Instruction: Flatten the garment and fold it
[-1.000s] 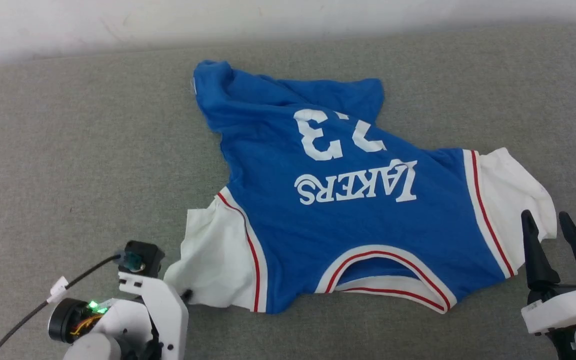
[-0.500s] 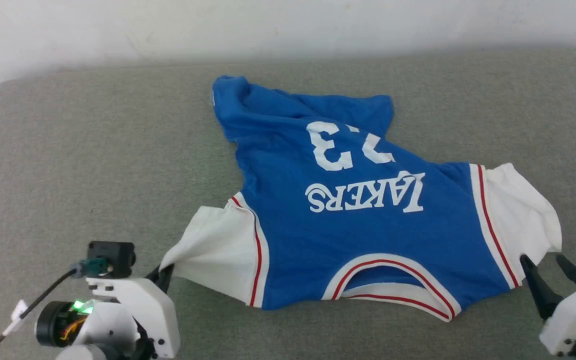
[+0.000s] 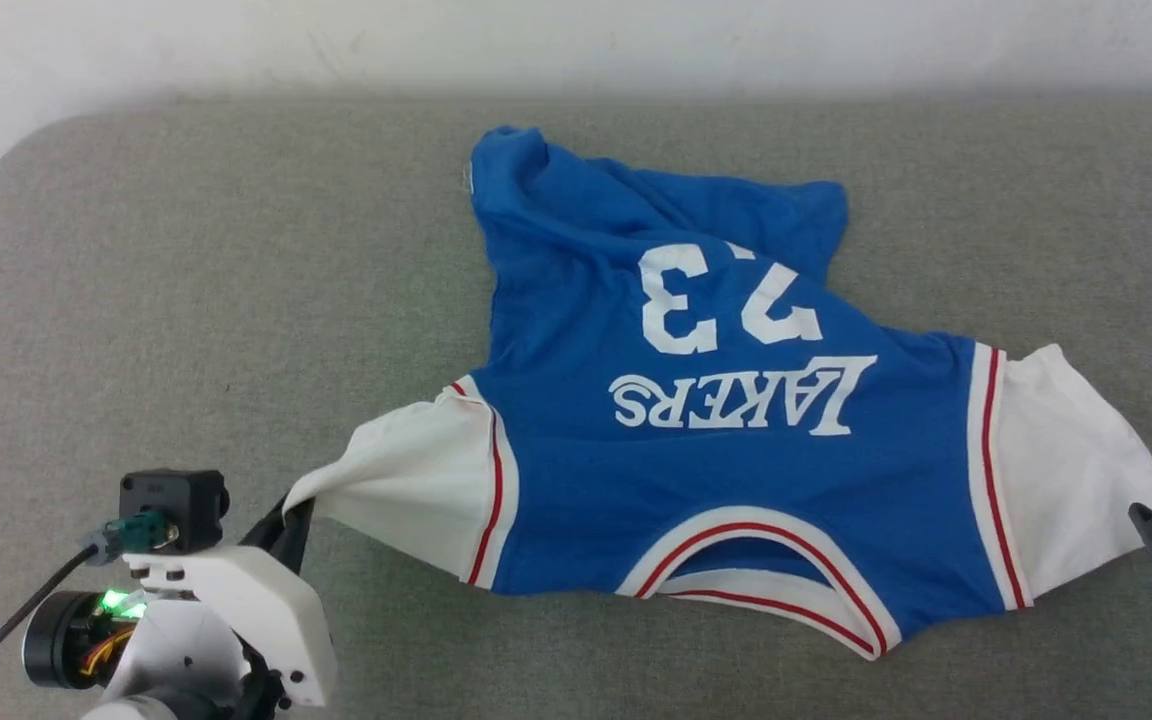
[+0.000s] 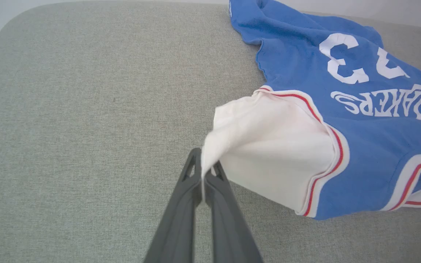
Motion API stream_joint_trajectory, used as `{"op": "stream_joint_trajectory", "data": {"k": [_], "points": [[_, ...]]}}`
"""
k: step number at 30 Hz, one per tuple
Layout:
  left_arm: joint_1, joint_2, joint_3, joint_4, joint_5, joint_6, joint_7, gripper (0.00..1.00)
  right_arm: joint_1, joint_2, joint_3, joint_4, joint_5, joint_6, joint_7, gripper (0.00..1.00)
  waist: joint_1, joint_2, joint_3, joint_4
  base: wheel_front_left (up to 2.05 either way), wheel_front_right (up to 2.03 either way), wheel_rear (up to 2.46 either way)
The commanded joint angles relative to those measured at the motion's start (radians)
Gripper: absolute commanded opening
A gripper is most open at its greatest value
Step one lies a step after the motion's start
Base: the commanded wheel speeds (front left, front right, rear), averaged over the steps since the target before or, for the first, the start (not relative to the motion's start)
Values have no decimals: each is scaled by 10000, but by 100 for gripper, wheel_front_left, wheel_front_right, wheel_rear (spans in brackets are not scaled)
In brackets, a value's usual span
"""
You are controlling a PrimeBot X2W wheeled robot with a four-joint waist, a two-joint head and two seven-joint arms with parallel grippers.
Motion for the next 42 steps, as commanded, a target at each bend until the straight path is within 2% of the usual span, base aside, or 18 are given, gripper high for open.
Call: {"op": "stream_joint_trajectory", "data": {"k": [1,10,17,18,19,24,29,37,42], "points": [[5,1,-22,-107,72,95,-43,0,-243,-38,-66,147,-205,-7,216,100,-1,0,145,110,0,0,0],[-86,-35,-261,-274,90,42,-14,0,-771,-167,-63,1005,-718,-7,835,100,-1,0,539,310,0,0,0],[-111,-11,-412,-229,3,-20,163,0,-958,-237,213,1624,-650,-7,749,100,-1,0,799,395,0,0,0],[-99,-1,-427,-207,-21,-30,206,0,-963,-240,302,1694,-602,-7,754,30,-1,0,806,393,0,0,0],[-85,11,-447,-182,-53,-51,249,0,-952,-249,396,1759,-531,-7,783,0,-1,0,803,386,0,0,0],[-48,24,-415,-139,-210,-127,158,0,-931,-486,711,1603,43,-7,436,0,-1,0,590,330,0,0,0],[96,150,-155,-186,-347,-188,-147,0,-878,-980,1100,827,813,-7,-362,0,-1,0,40,145,0,0,0],[13,428,720,-1148,-591,-250,-988,0,-1033,-1408,1009,-1225,2546,-7,-1111,0,-1,0,-874,-146,0,0,0],[-482,505,1459,-2027,-756,-197,-1691,0,-1523,-1715,831,-2556,3111,-7,-1568,0,-1,0,-1272,-352,0,0,0]]}}
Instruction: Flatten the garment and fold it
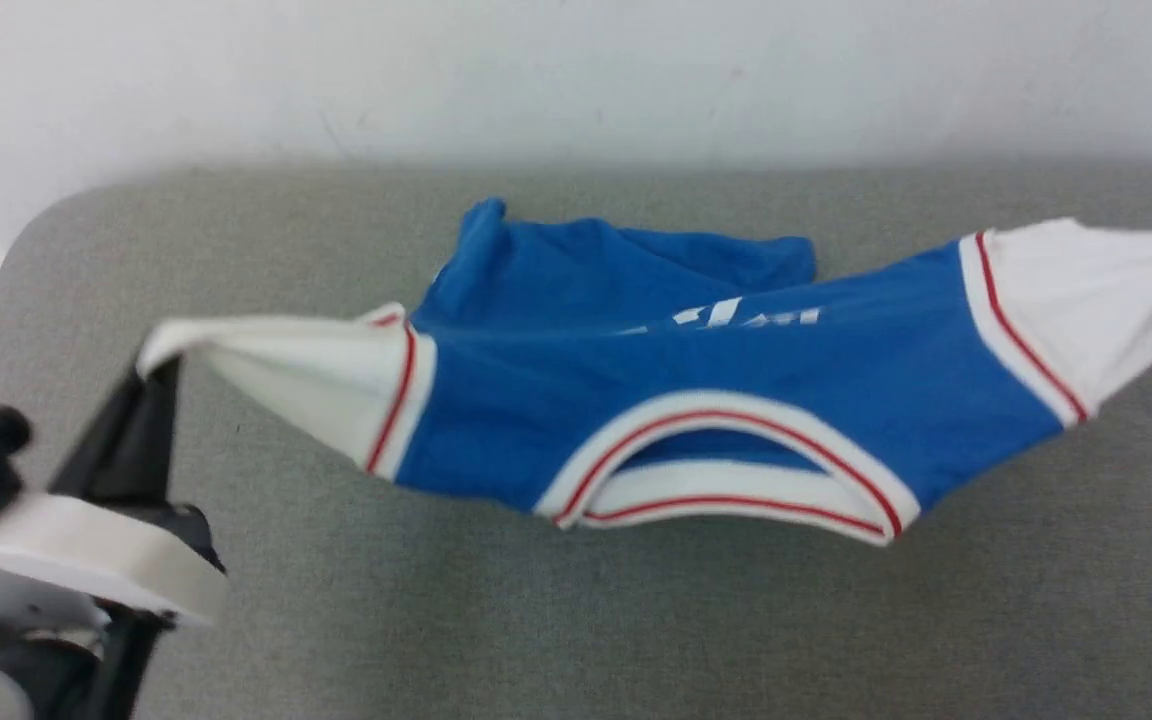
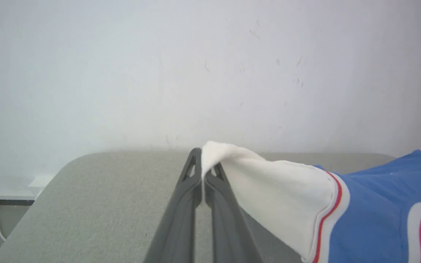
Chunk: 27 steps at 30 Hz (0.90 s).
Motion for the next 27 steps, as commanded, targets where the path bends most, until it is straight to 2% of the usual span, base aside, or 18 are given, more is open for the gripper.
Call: {"op": "stream_joint_trajectory", "data": {"k": [1,7,13,19,27], "points": [[-355,-7,219,-195,-147,5,-272,0,-303,-70,-56,-225,129,-7,-155,0,1,0,-312,-246,0,0,0],[-1735,276,808,-488,-137,-189,-1183,0,-1266,-396,124,-886,515,-7,-675,0,1,0,-337,-401,0,0,0],[-4067,721,689,77,-393,-614,-1219,0,-3132,-548,573,-360,757,-7,-794,0,1,0,154,-554,0,0,0],[-7270,1195,140,1987,-405,-1146,-1018,0,-5717,-348,1339,1135,356,-7,-1052,0,1,0,1087,-744,0,0,0],[-11424,1146,-669,5638,160,-1507,-1414,0,-9429,32,2684,3784,-275,-7,-1923,0,1,0,2443,-971,0,0,0]]}}
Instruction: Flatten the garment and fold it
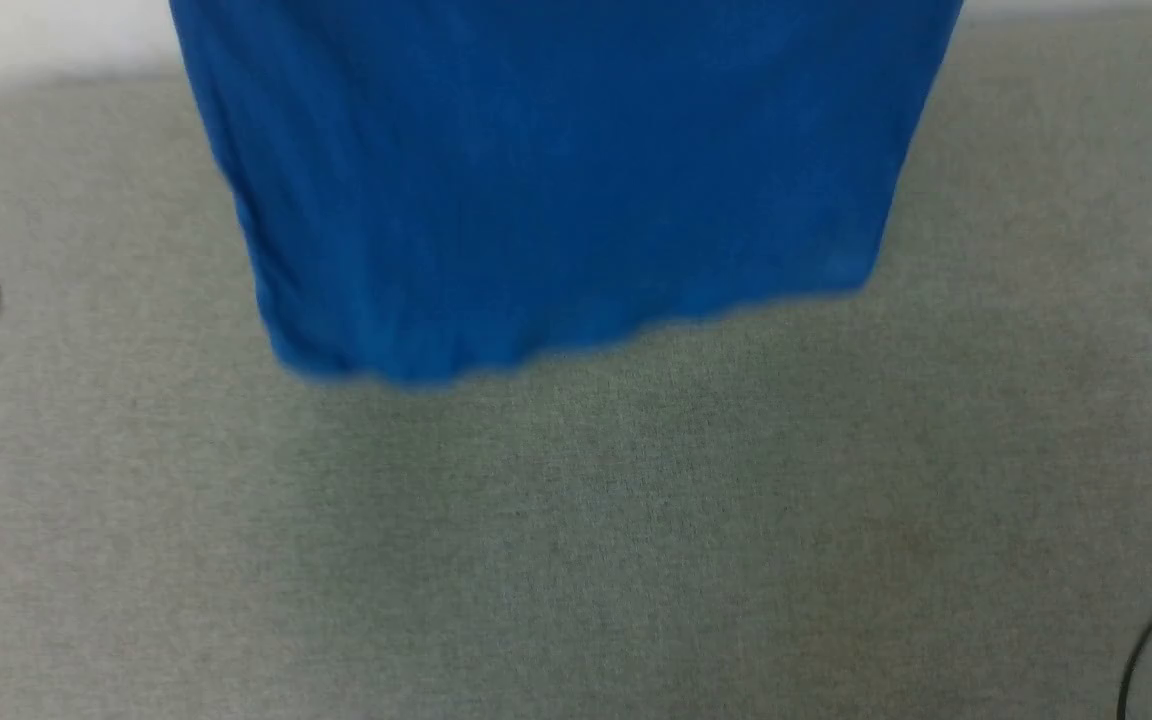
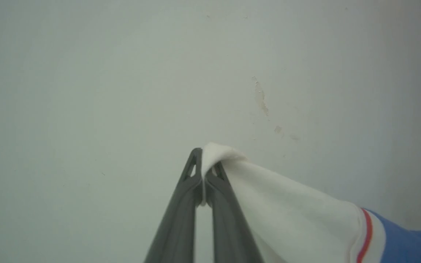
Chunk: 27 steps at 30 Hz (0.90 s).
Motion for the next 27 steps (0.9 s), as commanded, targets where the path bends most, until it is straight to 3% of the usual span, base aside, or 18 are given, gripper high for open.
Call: {"op": "stream_joint_trajectory", "data": {"k": [1,8,14,20,27], "points": [[-637,-13,-81,528,159,-42,-169,0,-657,99,153,391,-135,-7,-250,0,-3,0,898,-226,0,0,0],[-3026,-289,-378,2940,499,-129,-1085,0,-3047,287,813,2413,-500,-7,-1560,0,-3,0,1763,-171,0,0,0],[-3453,-653,-641,4233,536,-289,-1941,0,-3668,382,1303,3565,-324,-7,-2499,0,-3,0,2064,14,0,0,0],[-2506,-907,-961,4805,375,-499,-2198,0,-2973,190,2247,3928,162,-7,-2672,0,-3,0,2077,177,0,0,0],[709,-939,-1558,5114,244,-628,-1984,0,-612,-364,3422,3928,1229,-7,-2769,0,-3,0,1517,392,0,0,0]]}}
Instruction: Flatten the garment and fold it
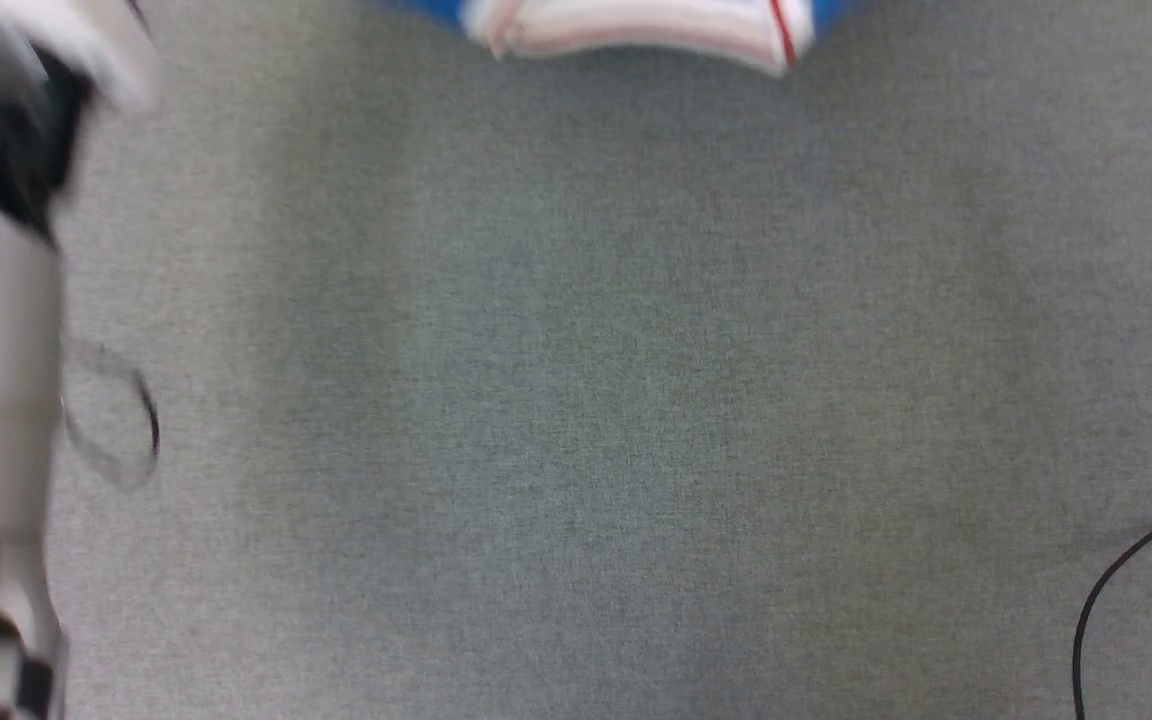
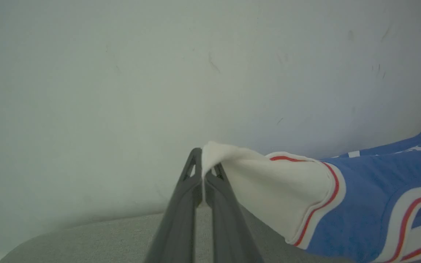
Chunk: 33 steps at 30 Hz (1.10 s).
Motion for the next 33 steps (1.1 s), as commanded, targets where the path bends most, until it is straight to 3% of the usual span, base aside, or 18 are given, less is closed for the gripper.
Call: {"op": "stream_joint_trajectory", "data": {"k": [1,11,15,24,33], "points": [[742,79,-113,-32,8,-84,9,0,637,-186,168,-49,246,-7,-70,0,0,0,-392,95,0,0,0],[4724,821,-367,-679,-28,23,130,0,3996,-836,1121,-330,1191,-7,197,0,0,0,-1923,15,0,0,0],[6090,1201,-462,-1210,74,259,387,0,5223,-1065,1188,-320,1579,-7,465,0,0,0,-2524,-29,0,0,0],[8139,1746,-422,-2828,-181,608,1178,0,7207,-1713,872,-432,1973,-7,835,0,0,0,-3426,127,0,0,0],[9830,2155,-487,-4406,-630,687,2082,0,8736,-2409,267,-899,2166,-7,1589,0,0,0,-4052,348,0,0,0]]}}
